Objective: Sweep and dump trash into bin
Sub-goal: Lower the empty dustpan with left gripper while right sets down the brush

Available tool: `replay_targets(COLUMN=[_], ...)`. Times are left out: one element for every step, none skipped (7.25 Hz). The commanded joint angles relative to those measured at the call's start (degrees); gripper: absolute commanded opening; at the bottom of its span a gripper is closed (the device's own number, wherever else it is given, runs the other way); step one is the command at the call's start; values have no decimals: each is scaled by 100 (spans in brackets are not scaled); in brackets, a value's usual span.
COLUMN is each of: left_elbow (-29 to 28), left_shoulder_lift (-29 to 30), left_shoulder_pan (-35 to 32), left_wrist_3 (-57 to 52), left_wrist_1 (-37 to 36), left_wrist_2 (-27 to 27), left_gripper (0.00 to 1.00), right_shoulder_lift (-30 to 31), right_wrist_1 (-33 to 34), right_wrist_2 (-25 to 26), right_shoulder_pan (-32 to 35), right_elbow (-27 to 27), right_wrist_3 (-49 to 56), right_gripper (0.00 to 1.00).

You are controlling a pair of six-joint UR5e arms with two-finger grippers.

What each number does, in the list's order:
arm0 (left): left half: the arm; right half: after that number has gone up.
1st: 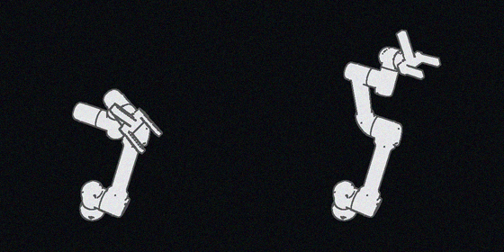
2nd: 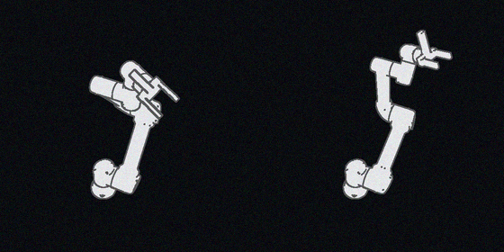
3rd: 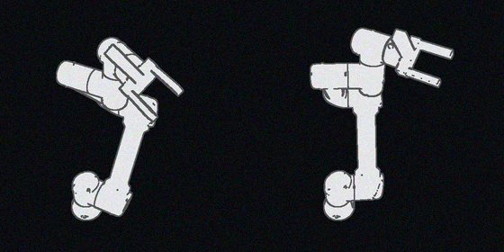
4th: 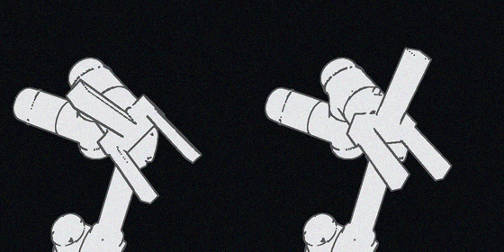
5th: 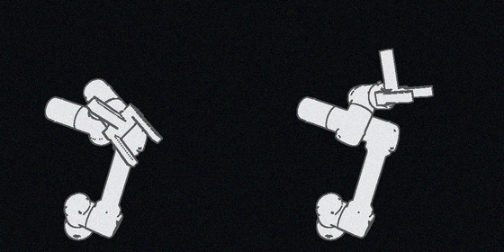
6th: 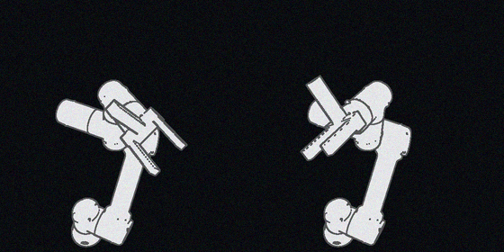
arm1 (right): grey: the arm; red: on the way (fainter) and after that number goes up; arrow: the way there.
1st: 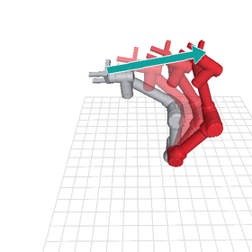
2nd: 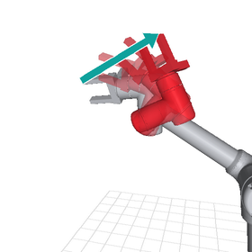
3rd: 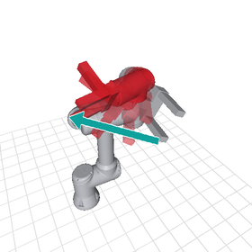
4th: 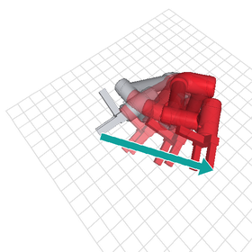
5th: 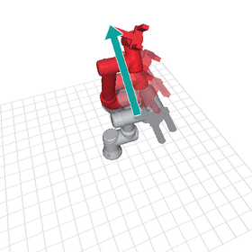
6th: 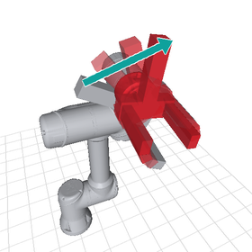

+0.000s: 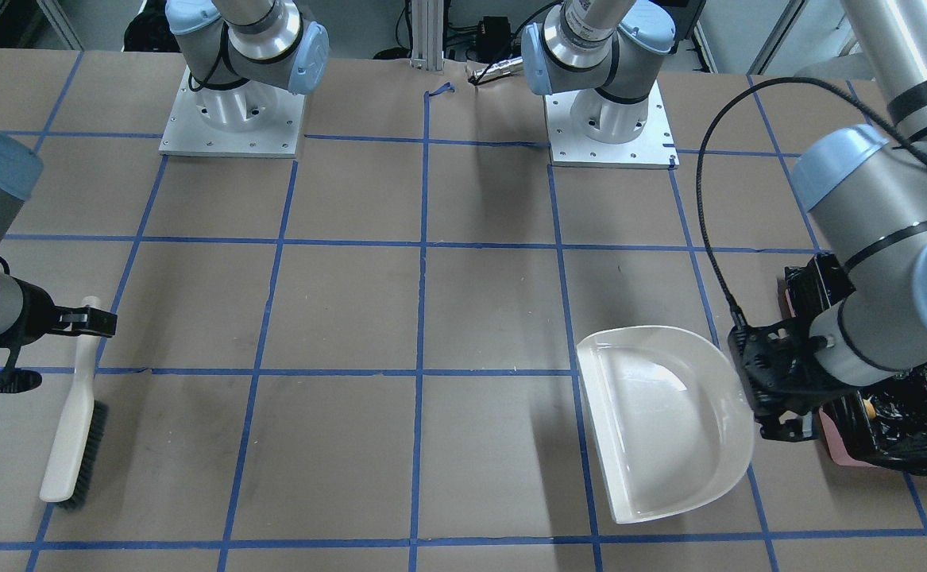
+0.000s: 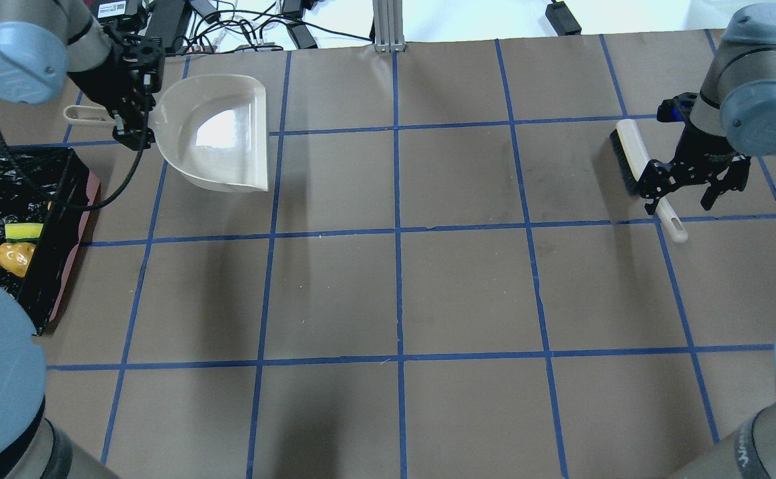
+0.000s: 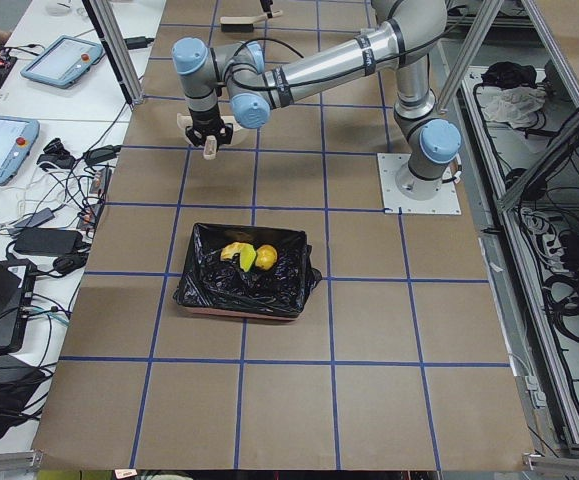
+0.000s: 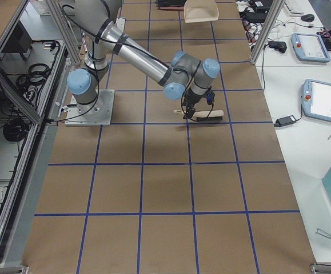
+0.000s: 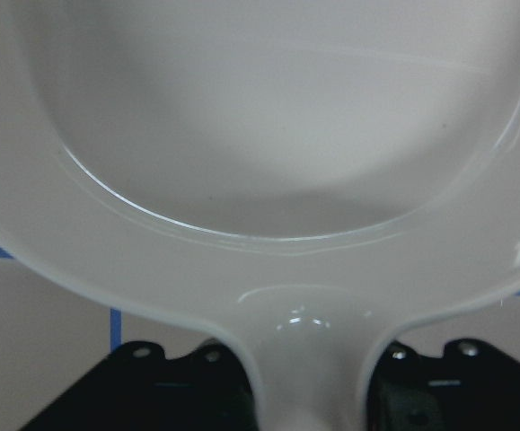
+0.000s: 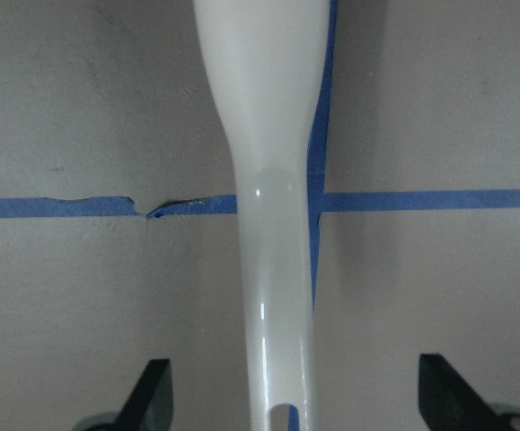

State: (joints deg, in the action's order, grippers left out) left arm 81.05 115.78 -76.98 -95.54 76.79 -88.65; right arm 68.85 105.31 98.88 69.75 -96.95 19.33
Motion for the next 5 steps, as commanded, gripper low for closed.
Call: replay_targets(left_elbow=[-1,7,-10,-54,-54], left_shoulder_lift=[575,716,831,867,867], left_shoulder_pan=[-247,-335,-423,-432,-528], left_wrist_3=[159,150,-42,-296,-438], left_wrist_1=[-85,-373,-602,-682,-883], left_wrist_2=[137,147,112,94,59], left_gripper=[0,0,0,0,0], right_shoulder_lift=[451,671,908,1102,1356], right_wrist_1=[-54,-72,-202,-578,-1051], right_wrist_2=[-70,-80,-219,-412,-431], right_shoulder_pan=[4,21,30,30,39], right_elbow=[263,282,351,517,728], right_wrist_3=[10,10,1,-16,-34], right_gripper=[99,99,99,99,99])
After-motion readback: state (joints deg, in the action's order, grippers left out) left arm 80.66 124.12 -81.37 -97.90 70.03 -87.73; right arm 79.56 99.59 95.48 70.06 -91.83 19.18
